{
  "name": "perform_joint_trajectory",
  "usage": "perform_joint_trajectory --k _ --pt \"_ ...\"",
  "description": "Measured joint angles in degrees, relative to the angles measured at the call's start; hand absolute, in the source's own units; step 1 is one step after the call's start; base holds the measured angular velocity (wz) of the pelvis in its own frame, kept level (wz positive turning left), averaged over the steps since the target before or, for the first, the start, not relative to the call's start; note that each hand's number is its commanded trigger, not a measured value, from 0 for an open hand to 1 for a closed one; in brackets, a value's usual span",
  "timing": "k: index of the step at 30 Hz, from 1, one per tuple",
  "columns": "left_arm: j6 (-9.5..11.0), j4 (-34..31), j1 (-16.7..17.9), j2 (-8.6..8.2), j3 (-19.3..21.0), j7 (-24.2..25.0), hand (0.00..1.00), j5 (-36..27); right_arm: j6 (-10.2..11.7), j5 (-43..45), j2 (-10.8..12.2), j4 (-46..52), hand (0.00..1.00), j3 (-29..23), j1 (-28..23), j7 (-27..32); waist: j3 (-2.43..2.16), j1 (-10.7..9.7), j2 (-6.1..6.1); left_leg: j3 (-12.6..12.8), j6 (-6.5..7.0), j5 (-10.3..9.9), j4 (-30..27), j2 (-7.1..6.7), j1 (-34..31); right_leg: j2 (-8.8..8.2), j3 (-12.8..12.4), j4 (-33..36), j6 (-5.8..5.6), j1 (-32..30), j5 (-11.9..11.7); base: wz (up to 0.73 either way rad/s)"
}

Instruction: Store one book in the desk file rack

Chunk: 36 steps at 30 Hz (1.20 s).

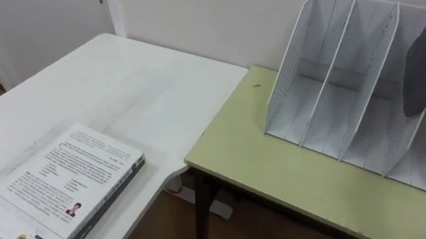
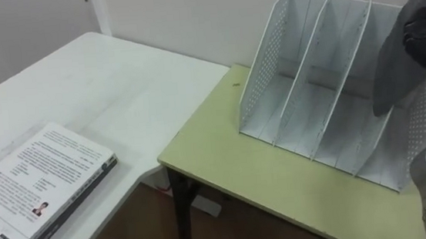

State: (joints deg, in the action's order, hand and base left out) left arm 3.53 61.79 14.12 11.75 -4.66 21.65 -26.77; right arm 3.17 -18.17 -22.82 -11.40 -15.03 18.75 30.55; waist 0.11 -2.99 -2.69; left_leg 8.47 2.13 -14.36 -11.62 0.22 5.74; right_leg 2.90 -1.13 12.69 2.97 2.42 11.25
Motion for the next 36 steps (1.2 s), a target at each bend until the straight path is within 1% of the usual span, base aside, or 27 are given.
perform_joint_trajectory --k 2,3,4,5,7,10,11,12,13,15,17,19,20,21,22,23,24,31,33,36 --pt "-0.56 -0.18 -0.04 0.01 0.08 0.0 0.0 -0.01 -1.32 -2.2 -1.6 -1.91 1.0 0.04 1.7 -0.45 0.03 0.07 -0.01 -0.41 0.0 0.0 -0.1 -0.04 -0.09 -0.04 0.31 0.04 0.0 0.03 -0.01 0.05" --pt "-0.65 -0.18 -0.03 0.01 0.08 0.01 0.0 -0.01 -1.48 -2.26 -2.05 -2.42 1.0 0.04 2.12 -0.7 0.08 0.08 -0.1 -0.59 -0.02 0.01 -0.12 -0.06 -0.09 -0.06 0.43 0.03 0.0 0.08 -0.01 0.08" --pt "-0.78 -0.21 -0.02 0.07 0.08 0.03 0.0 -0.03 -1.53 -2.29 -2.96 -3.94 1.0 0.1 3.2 -1.14 0.08 0.07 -0.1 -0.78 -0.03 0.02 -0.17 -0.07 -0.07 -0.06 0.63 -0.04 0.0 0.18 -0.01 0.08" --pt "-0.83 -0.26 -0.02 0.09 0.09 0.05 0.0 -0.04 -1.67 -2.31 -3.81 -5.1 1.0 0.09 4.18 -1.32 0.18 -0.02 -0.26 -0.93 -0.05 0.03 -0.2 -0.1 -0.08 -0.12 1.03 -0.11 0.01 0.29 -0.01 0.09" --pt "-1.17 -0.58 0.15 0.09 0.36 0.15 0.0 0.0 -1.75 -2.31 -4.73 -6.52 1.0 -0.04 5.47 -1.51 0.24 -0.11 -0.45 -1.1 -0.07 0.04 -0.25 -0.13 -0.07 -0.22 1.54 -0.31 0.01 0.45 0.0 0.08" --pt "-1.92 -2.15 0.94 0.12 0.99 0.41 0.0 0.08 -2.1 -2.47 -6.12 -6.76 1.0 -0.13 6.25 -2.15 0.22 -0.05 -0.59 -1.1 -0.12 0.08 -0.21 -0.14 -0.15 -0.32 2.08 -0.86 0.01 0.57 0.0 0.04" --pt "-2.15 -2.16 0.98 0.13 1.25 0.43 0.0 0.09 -2.1 -3.29 -6.78 -7.45 1.0 -0.13 6.62 -2.51 0.11 -0.06 -0.66 -1.11 -0.12 0.08 -0.19 -0.13 -0.15 -0.37 2.47 -0.93 0.01 0.62 0.0 0.04" --pt "-2.24 -2.16 0.98 0.15 1.32 0.43 0.0 0.09 -2.13 -3.79 -7.11 -8.12 1.0 -0.13 6.98 -2.76 0.07 -0.06 -0.71 -1.11 -0.12 0.08 -0.17 -0.13 -0.15 -0.42 2.76 -0.9 0.01 0.66 0.0 0.0" --pt "-2.29 -2.22 0.97 0.23 1.41 0.43 0.0 0.1 -2.5 -4.36 -7.66 -8.74 1.0 -0.15 7.3 -2.93 -0.02 -0.02 -0.79 -1.11 -0.12 0.08 -0.11 -0.1 -0.15 -0.45 3.02 -0.9 0.01 0.65 -0.01 0.0" --pt "-2.38 -2.27 0.99 0.36 1.63 0.41 0.0 0.08 -3.22 -4.79 -8.11 -8.9 1.0 -0.07 7.3 -3.25 -0.06 0.1 -1.07 -1.14 -0.14 0.09 0.0 -0.07 -0.15 -0.42 3.18 -0.9 0.02 0.64 -0.01 0.0" --pt "-3.03 -2.77 1.08 1.01 1.62 0.28 0.0 0.05 -3.76 -6.25 -8.46 -10.6 1.0 0.12 7.52 -3.68 -0.21 0.23 -1.73 -1.45 -0.16 0.11 0.12 0.0 -0.11 -0.44 3.54 -0.83 0.06 0.75 -0.04 0.0" --pt "-3.63 -3.32 1.18 1.4 1.59 0.21 0.0 0.05 -4.55 -6.52 -8.61 -12.82 1.0 0.16 8.08 -3.99 -0.2 0.24 -2.21 -2.19 -0.16 0.11 0.19 0.01 -0.03 -0.61 3.73 -0.83 0.07 1.14 -0.04 0.05" --pt "-3.89 -3.73 1.24 1.66 1.54 0.2 0.0 0.05 -4.98 -6.53 -8.61 -13.82 0.84 0.17 8.17 -4.15 -0.09 0.23 -2.49 -2.67 -0.16 0.11 0.18 0.0 0.02 -0.77 3.97 -0.94 0.07 1.35 -0.04 0.07" --pt "-4.0 -4.03 1.36 1.77 1.53 0.18 0.0 0.06 -5.3 -6.53 -8.62 -14.26 0.49 0.16 8.22 -4.4 -0.09 0.12 -2.58 -2.69 -0.16 0.11 0.18 0.0 0.04 -0.78 4.07 -0.95 0.07 1.36 -0.04 0.05" --pt "-4.12 -4.61 1.64 1.89 1.53 0.2 0.0 0.06 -5.95 -6.54 -8.73 -15.15 0.31 0.17 8.34 -5.2 -0.08 0.15 -2.72 -2.66 -0.16 0.11 0.17 0.0 0.03 -0.78 4.21 -1.0 0.06 1.36 -0.04 0.03" --pt "-4.38 -4.8 1.72 1.93 1.58 0.2 0.0 0.06 -6.65 -6.53 -8.82 -15.42 0.2 0.27 8.34 -5.81 -0.06 0.25 -2.76 -2.71 -0.15 0.11 0.17 -0.03 -0.01 -0.77 4.33 -1.01 0.06 1.36 -0.04 0.0" --pt "-4.52 -4.95 1.77 1.96 1.58 0.2 0.0 0.06 -6.94 -6.53 -8.82 -15.44 0.0 0.4 8.34 -5.95 -0.06 0.27 -2.75 -2.73 -0.15 0.12 0.17 -0.04 -0.03 -0.77 4.37 -1.01 0.06 1.34 -0.04 0.0" --pt "-4.86 -6.33 2.38 2.28 1.49 -0.51 0.0 0.59 -7.01 -6.44 -8.97 -18.06 0.0 0.94 9.5 -7.52 -0.09 0.25 -2.57 -3.27 -0.18 0.14 -0.06 -0.1 0.0 -0.75 4.69 -1.01 0.06 1.56 -0.05 0.0" --pt "-4.86 -6.36 2.42 2.29 1.43 -0.94 0.0 0.6 -6.99 -6.44 -9.3 -18.14 0.0 0.98 9.7 -7.52 -0.13 0.24 -2.43 -3.47 -0.21 0.17 -0.07 -0.1 0.03 -0.76 4.86 -1.01 0.08 1.6 -0.06 0.02" --pt "-4.86 -6.35 2.58 2.3 1.43 -1.37 0.0 0.63 -6.97 -6.44 -9.91 -18.32 0.0 1.0 9.97 -7.49 -0.03 0.2 -2.25 -3.88 -0.26 0.22 -0.08 -0.11 0.29 -0.78 5.37 -1.02 0.08 1.69 -0.06 0.04"
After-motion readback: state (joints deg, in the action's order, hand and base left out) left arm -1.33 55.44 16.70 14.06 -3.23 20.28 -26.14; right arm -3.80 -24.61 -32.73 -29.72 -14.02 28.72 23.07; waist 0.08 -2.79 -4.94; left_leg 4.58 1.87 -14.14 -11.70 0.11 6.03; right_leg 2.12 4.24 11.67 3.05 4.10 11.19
